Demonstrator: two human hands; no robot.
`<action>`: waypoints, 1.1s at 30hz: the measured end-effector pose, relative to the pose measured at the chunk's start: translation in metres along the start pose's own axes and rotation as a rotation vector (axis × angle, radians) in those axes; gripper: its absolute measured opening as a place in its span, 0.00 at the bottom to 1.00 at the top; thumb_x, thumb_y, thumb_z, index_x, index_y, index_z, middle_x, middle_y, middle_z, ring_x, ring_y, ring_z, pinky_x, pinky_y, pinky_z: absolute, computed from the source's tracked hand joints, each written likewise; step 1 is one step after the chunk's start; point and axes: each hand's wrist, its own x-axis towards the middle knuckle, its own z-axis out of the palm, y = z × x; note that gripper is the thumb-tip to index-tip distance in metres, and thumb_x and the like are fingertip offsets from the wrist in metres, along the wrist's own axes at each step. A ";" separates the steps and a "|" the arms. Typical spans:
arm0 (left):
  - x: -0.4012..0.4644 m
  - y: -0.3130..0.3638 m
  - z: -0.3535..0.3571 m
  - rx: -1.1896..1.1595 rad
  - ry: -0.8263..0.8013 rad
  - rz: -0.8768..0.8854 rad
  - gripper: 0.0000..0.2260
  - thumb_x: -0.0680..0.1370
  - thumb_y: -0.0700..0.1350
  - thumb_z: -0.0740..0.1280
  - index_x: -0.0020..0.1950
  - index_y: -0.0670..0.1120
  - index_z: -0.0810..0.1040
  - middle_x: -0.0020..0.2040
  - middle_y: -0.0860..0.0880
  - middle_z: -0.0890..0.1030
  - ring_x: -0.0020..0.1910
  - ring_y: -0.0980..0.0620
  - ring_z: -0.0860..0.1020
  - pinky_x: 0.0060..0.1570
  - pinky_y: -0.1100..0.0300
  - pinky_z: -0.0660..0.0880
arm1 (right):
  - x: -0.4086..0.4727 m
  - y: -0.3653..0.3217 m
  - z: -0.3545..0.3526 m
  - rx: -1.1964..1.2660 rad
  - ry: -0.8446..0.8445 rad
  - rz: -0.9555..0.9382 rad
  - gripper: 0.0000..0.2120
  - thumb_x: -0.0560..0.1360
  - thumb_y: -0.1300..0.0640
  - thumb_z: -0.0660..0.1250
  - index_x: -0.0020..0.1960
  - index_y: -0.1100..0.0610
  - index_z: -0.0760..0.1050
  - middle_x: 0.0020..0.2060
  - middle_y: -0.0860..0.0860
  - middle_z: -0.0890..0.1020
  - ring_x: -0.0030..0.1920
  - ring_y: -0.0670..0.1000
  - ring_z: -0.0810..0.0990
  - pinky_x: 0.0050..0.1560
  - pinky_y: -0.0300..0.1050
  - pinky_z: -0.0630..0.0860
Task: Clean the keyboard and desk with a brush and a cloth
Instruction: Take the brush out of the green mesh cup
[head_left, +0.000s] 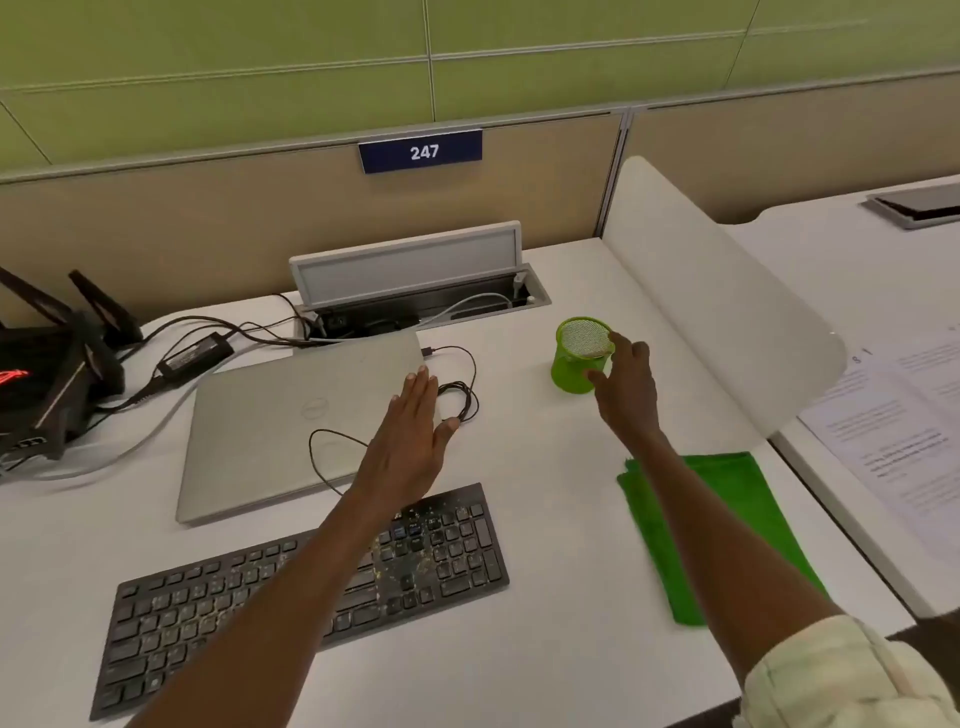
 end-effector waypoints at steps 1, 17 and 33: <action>0.001 0.000 0.000 0.002 0.007 -0.001 0.33 0.84 0.61 0.46 0.83 0.44 0.46 0.83 0.51 0.42 0.80 0.57 0.38 0.80 0.57 0.40 | 0.004 0.000 -0.001 -0.008 -0.021 0.004 0.27 0.75 0.59 0.70 0.72 0.58 0.67 0.62 0.58 0.70 0.58 0.60 0.77 0.54 0.53 0.75; 0.007 -0.020 -0.006 0.044 -0.017 -0.040 0.34 0.82 0.61 0.46 0.84 0.44 0.45 0.83 0.51 0.41 0.81 0.56 0.39 0.78 0.61 0.38 | 0.033 0.000 -0.010 -0.068 0.025 -0.089 0.08 0.79 0.60 0.62 0.53 0.58 0.79 0.52 0.56 0.80 0.50 0.59 0.79 0.44 0.48 0.73; -0.011 -0.014 -0.022 0.084 0.018 0.000 0.36 0.82 0.64 0.44 0.83 0.44 0.45 0.82 0.51 0.39 0.81 0.55 0.38 0.78 0.60 0.38 | 0.000 -0.053 -0.044 0.294 0.209 -0.221 0.04 0.75 0.66 0.64 0.48 0.60 0.77 0.42 0.51 0.83 0.41 0.51 0.81 0.42 0.44 0.76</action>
